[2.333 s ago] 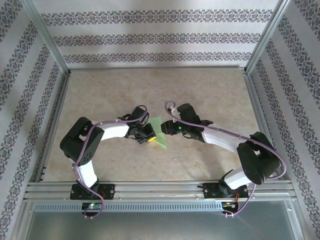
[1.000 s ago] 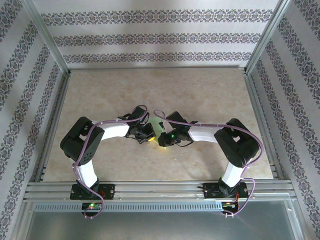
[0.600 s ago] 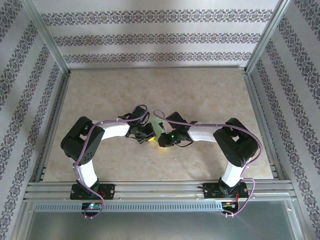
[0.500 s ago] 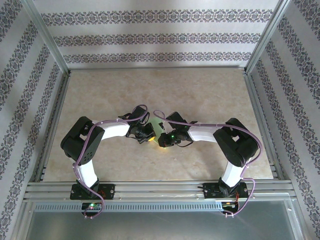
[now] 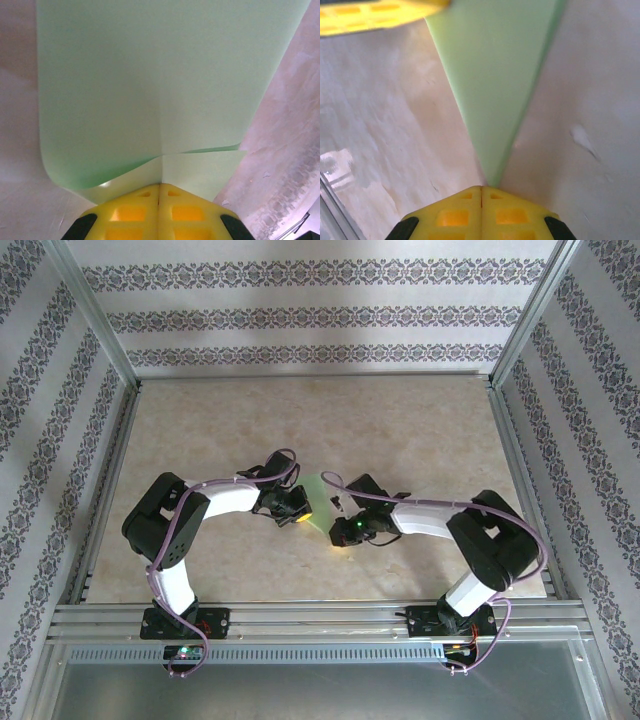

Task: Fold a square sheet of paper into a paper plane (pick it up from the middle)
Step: Third fold the triangle at the center of the table.

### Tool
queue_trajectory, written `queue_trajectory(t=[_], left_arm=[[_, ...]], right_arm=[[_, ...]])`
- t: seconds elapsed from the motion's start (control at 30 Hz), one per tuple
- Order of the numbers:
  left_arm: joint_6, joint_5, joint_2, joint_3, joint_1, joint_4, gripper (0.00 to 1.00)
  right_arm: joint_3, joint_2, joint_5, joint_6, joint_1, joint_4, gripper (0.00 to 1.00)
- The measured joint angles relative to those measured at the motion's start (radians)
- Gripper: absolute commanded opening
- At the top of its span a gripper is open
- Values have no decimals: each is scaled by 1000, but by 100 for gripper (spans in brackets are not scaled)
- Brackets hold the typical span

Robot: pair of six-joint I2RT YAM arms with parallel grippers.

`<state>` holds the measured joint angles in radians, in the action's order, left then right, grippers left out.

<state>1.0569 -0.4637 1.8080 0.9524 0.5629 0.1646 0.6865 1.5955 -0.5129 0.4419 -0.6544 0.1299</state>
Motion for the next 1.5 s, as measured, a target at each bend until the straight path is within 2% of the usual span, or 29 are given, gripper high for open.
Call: queue_trajectory(t=[0.17,0.27,0.63,1.07,1.27,1.5], left_arm=[[-74,-7,49,75,0,34,6],[-119,-6,87,130,0,53,6],[-221,-7,128,200,0,101,6],[-231,-11,128,200,0,102,7],[-272,-15,128,201,-6,101,13],[-395,-63,111,155,-30,36,20]], right_arm=[[-8,-142,34,2,37,-8,9],[3,-162,60,10,55,-48,10],[116,68,63,106,63,-90,5],[143,162,20,116,61,-85,5],[162,169,26,101,61,-48,5],[186,179,33,77,61,-10,4]])
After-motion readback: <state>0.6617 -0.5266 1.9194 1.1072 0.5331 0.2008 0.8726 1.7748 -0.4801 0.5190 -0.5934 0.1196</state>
